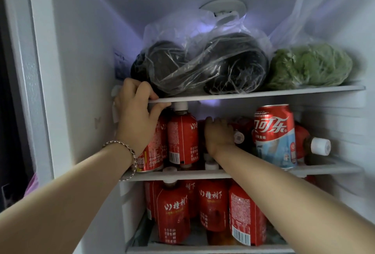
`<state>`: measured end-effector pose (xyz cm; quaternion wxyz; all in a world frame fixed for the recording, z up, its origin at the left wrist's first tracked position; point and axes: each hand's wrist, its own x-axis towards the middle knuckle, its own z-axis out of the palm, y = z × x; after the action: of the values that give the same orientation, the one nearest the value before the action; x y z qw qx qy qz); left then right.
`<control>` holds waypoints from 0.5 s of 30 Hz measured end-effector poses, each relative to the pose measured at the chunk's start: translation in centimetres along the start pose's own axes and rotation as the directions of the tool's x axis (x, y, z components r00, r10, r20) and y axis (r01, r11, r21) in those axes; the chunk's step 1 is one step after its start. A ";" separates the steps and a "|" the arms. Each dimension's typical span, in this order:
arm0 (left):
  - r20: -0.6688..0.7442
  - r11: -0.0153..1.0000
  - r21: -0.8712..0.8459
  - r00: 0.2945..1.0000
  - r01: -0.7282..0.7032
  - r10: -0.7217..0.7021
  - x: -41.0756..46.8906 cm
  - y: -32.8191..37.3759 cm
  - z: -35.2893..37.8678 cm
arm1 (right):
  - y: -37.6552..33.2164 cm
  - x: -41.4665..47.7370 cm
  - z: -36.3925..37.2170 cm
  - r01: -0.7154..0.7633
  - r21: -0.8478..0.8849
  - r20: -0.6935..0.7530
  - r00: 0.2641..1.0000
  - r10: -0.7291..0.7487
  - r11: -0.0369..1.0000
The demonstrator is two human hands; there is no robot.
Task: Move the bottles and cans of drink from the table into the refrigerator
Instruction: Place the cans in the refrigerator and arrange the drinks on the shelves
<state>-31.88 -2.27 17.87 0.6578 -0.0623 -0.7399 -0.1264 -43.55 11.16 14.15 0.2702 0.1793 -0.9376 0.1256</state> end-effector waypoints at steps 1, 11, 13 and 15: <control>0.008 1.000 -0.010 1.000 0.015 -0.014 0.0 0.1 0.0 | 0.0 -0.2 -0.2 -0.017 0.086 -0.075 0.997 0.024 0.996; 0.011 0.999 -0.017 0.999 0.036 -0.036 0.1 1.0 -0.4 | -1.0 -3.8 -3.3 -0.051 0.601 -0.444 0.809 0.386 0.797; 0.006 0.999 -0.009 0.999 0.033 -0.033 0.2 1.0 -0.4 | -1.5 -3.7 -3.9 -0.093 0.672 -0.379 0.809 0.449 0.734; 0.008 0.999 -0.021 0.999 0.042 -0.042 0.2 0.8 -0.4 | -1.4 -3.5 -3.9 -0.069 0.714 -0.312 0.860 0.404 0.697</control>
<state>-31.34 -1.60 18.16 0.6516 -0.0540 -0.7421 -0.1479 -38.45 12.10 15.62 0.3736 0.1057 -0.7525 0.5320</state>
